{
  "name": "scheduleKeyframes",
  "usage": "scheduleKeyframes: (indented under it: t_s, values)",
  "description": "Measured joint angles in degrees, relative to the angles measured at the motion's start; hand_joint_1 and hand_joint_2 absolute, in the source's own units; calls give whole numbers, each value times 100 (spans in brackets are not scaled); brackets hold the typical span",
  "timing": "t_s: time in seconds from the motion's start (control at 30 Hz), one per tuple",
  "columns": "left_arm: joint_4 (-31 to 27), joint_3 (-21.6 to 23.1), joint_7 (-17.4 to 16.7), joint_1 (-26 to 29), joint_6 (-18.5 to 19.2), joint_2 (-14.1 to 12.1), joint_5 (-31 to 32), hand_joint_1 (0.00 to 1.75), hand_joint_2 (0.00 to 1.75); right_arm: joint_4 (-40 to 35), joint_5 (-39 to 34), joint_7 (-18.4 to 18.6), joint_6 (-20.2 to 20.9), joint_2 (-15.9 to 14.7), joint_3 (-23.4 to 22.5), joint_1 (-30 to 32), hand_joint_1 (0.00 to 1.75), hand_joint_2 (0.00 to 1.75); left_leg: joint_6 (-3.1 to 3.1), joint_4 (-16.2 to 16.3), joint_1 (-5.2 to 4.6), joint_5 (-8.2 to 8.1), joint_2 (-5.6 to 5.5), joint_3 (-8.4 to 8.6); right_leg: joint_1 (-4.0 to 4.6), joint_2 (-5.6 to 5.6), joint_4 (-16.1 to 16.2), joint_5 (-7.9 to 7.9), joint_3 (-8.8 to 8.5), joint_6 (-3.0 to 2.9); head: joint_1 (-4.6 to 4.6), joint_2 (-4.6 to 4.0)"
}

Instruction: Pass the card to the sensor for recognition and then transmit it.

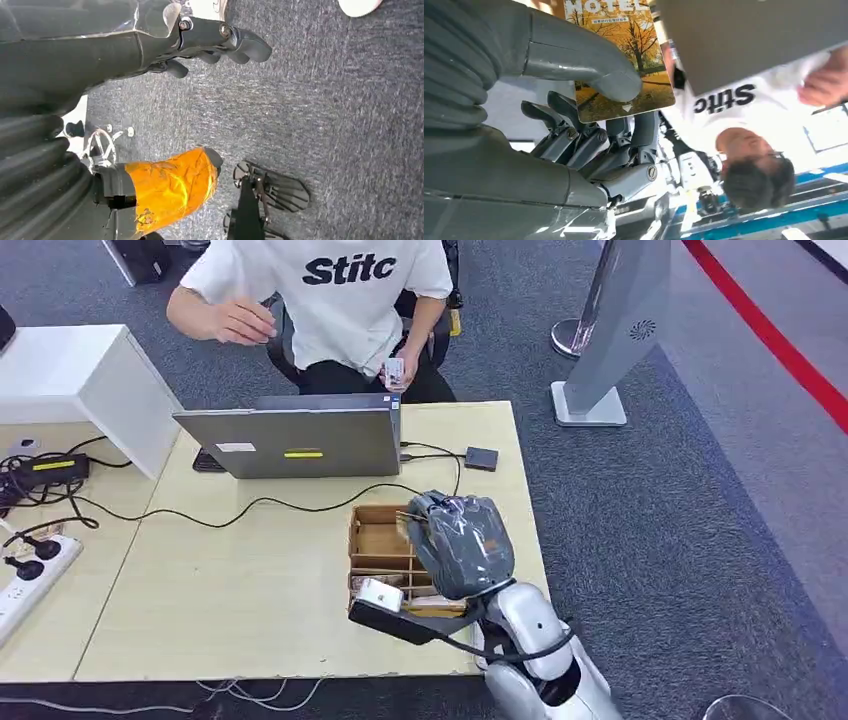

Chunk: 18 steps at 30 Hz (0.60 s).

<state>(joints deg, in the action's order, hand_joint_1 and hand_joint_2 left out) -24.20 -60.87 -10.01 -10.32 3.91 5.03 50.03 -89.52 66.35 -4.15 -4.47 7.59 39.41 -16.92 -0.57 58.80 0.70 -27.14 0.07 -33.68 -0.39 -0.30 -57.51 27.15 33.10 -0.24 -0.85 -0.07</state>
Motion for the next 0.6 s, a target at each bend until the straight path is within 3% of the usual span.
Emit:
scheduleKeyframes:
  t_s: [0.13,0.6]
  values:
    - [2,85,-76,-96,-31,46,74,0,175,499,-330,173,552,234,105,-628,175,175,-5,0,1,7,0,0,1,-1,-1,-7,1,-8,-2,0]
    - [2,120,-124,-167,-41,127,107,0,175,1335,-679,358,723,496,203,-1209,175,175,-5,0,1,6,-2,-1,1,0,-1,-7,3,-9,-2,0]
